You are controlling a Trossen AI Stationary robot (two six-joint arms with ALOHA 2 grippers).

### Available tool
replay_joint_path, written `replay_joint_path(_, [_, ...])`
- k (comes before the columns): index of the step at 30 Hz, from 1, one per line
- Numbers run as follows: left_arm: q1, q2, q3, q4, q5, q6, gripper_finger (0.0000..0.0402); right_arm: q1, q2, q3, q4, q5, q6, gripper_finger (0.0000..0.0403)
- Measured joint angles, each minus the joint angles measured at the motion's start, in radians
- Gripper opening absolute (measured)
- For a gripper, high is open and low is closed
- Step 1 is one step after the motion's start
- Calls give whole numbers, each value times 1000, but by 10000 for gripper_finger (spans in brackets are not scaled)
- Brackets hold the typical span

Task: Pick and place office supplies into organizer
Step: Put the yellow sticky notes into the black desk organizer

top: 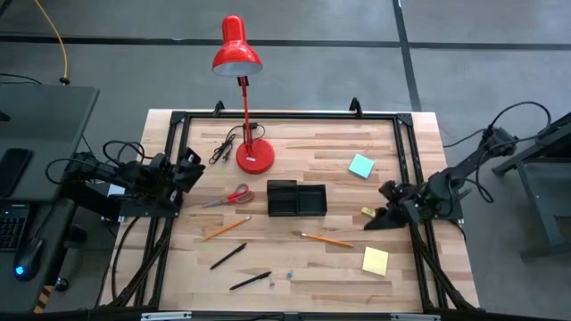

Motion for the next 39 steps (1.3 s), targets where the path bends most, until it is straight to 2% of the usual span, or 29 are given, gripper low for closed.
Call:
replay_joint_path(5, [0,0,0,-1,2,-73,74,9,110,171,-327,-98,39,237])
replay_joint_path(9, [0,0,0,-1,4,-96,74,22,239,329,-627,-106,-14,237])
replay_joint_path(13, [0,0,0,-11,5,-138,74,48,393,436,-798,-124,-88,237])
replay_joint_path(20, [0,0,0,-11,-25,-198,74,102,658,506,-865,-246,-98,237])
replay_joint_path(25, [0,0,0,-33,-24,-211,74,134,796,555,-939,-233,-95,237])
replay_joint_path(32, [0,0,0,-48,-21,-201,74,161,918,584,-978,-207,-136,236])
replay_joint_path(39, [0,0,0,-116,-14,-197,74,209,965,584,-981,-196,-111,236])
